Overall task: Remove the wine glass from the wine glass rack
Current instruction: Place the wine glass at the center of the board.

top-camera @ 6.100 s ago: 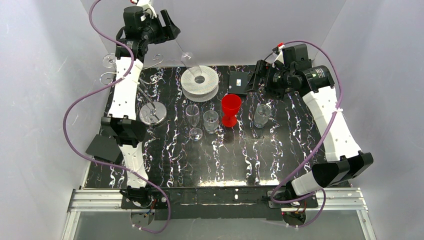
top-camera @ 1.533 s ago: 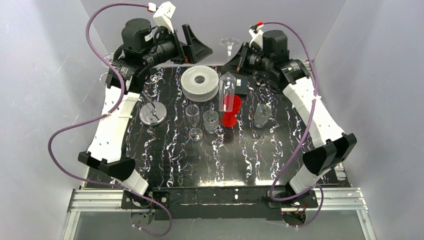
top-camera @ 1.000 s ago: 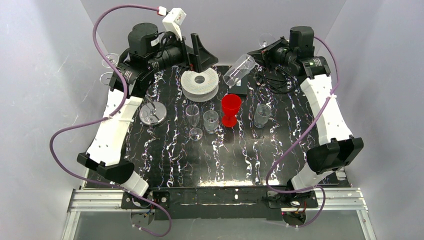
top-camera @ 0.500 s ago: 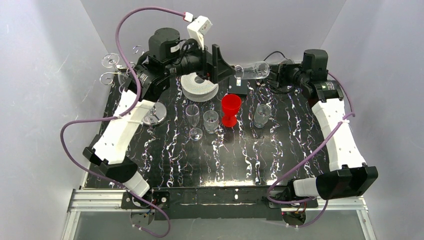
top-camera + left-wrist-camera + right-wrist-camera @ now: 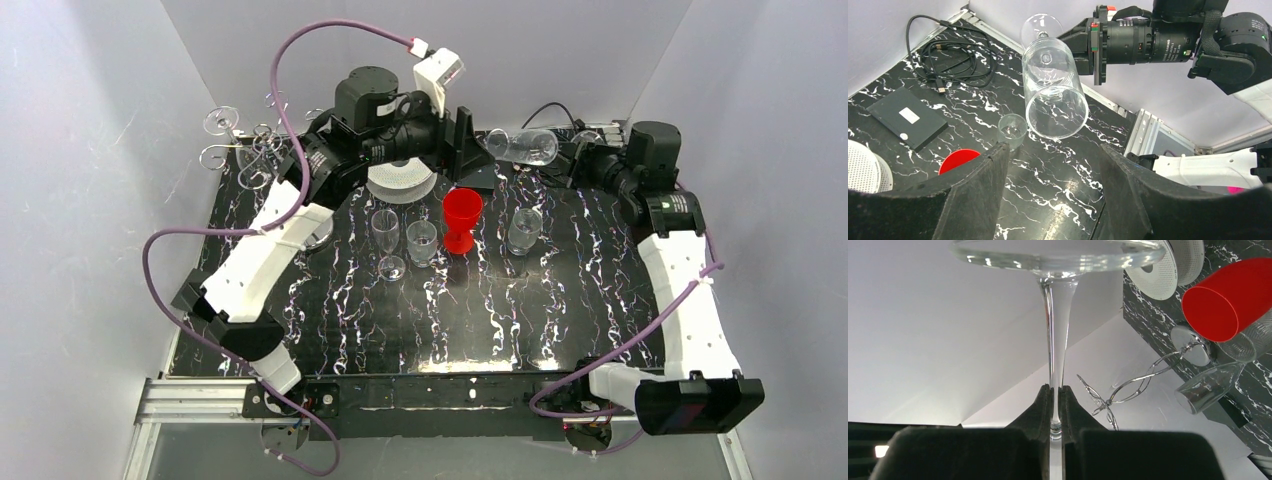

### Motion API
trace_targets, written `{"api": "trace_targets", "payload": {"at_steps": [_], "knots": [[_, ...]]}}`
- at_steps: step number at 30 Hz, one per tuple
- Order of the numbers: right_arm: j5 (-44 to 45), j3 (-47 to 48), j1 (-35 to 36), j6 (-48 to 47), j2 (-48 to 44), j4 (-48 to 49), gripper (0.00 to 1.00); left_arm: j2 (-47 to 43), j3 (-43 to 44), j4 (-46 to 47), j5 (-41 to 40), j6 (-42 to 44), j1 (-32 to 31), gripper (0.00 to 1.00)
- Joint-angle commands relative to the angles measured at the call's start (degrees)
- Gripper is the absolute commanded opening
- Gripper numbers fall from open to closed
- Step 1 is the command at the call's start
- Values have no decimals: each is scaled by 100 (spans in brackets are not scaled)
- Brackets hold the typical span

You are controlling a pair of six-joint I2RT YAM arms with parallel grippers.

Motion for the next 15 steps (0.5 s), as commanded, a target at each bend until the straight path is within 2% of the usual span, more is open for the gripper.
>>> {"api": "trace_targets", "payload": {"at_steps": [1,5,15], "knots": [[-313,-105,-199,294,-486,202,1,72,288,263,-93,329,-291,63],[-499,-275,-414,334,-718,213,1,170,342,299,-238,435,-476,61],[-882,-607,-418,351,-936,461,1,305,768,212,-549,561,-600,57]]}}
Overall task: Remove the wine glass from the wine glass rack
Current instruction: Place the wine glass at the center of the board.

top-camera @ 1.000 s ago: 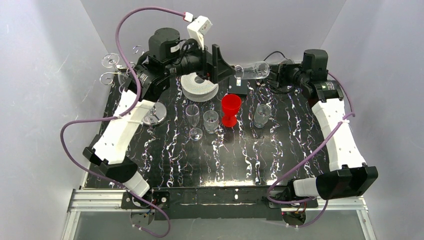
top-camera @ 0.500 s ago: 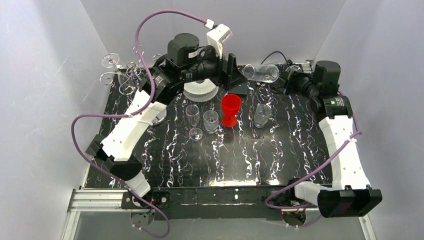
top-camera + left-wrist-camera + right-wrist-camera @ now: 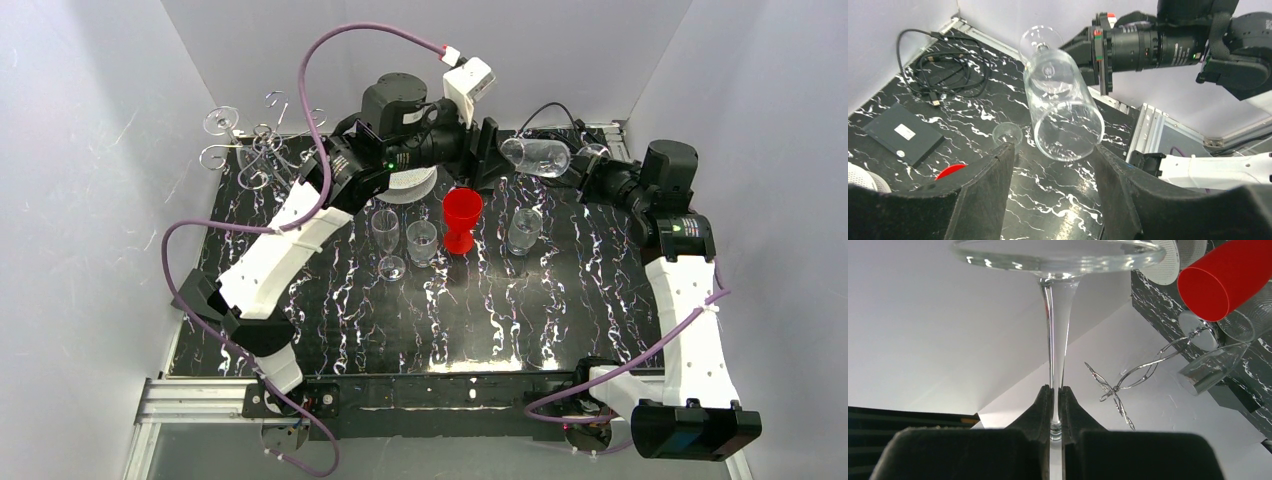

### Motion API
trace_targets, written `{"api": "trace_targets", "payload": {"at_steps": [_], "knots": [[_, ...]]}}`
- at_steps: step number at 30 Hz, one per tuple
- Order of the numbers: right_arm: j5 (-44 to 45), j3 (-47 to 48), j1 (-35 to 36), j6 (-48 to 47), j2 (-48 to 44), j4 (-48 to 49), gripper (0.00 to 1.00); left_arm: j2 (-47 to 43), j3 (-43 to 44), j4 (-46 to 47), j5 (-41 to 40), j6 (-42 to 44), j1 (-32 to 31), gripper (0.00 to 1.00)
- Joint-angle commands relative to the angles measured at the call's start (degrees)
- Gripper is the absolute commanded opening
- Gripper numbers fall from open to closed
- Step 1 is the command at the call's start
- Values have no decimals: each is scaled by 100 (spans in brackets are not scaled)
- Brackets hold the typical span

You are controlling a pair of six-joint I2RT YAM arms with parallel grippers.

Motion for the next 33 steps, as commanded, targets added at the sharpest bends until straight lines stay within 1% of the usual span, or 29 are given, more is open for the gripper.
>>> {"api": "trace_targets", "payload": {"at_steps": [1,7,16,26,33], "knots": [[-372,-97,-5,103,-191,549,1,-77,422,217,-227,177,-14,56],[-490,-185,-10,179,-235,724,1,83,909,-99,-240,356,-14,52],[-531,-220,-10,254,-238,898,1,-30,504,-31,-223,239,-48,46],[-495,-224,-7,144,-264,820,1,141,585,21,-255,219,-158,39],[-468,-218,-9,56,-263,793,1,243,556,14,-559,390,-348,30]]}}
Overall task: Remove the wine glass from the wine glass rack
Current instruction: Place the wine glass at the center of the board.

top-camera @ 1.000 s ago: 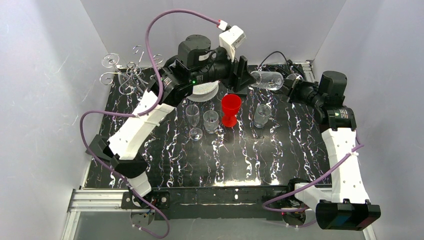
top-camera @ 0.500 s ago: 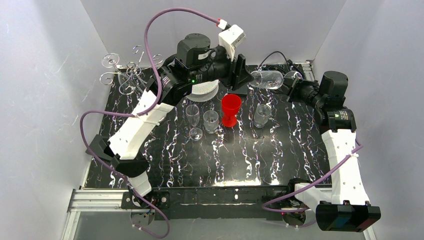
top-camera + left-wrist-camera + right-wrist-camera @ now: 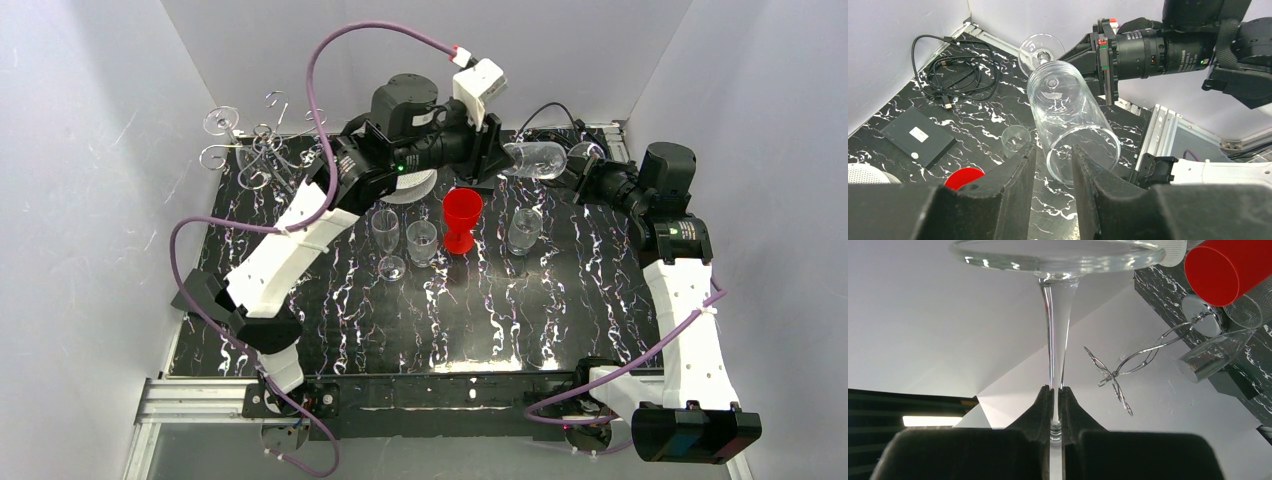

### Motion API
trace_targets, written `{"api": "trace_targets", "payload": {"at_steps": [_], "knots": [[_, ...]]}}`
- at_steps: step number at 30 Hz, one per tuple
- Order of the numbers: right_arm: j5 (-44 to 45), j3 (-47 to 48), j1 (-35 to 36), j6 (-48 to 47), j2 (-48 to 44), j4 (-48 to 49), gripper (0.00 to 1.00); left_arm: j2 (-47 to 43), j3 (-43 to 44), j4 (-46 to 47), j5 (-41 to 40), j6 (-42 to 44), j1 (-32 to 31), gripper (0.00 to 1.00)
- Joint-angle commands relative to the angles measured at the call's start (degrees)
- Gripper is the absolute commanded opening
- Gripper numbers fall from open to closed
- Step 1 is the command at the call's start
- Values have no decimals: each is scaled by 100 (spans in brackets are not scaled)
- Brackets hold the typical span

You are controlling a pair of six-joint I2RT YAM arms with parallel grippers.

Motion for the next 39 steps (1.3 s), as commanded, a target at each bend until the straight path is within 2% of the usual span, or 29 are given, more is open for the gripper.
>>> {"api": "trace_targets", "payload": {"at_steps": [1,13,17,22,26,39], "knots": [[-86,37,-14,-48,-172,421,1,43,68,249,-236,172,-158,29],[-61,-9,-14,-77,-216,455,1,41,39,313,-709,466,-334,15],[-64,-74,-13,-60,-242,511,1,-1,-82,376,-813,469,-360,0],[-63,-220,-13,12,-277,672,1,-115,-261,417,-890,481,-395,0],[-285,-505,-9,196,-342,948,22,-102,-245,408,-884,534,-404,0],[-448,-675,-13,309,-355,1228,49,-81,-253,450,-934,704,-418,0]]}}
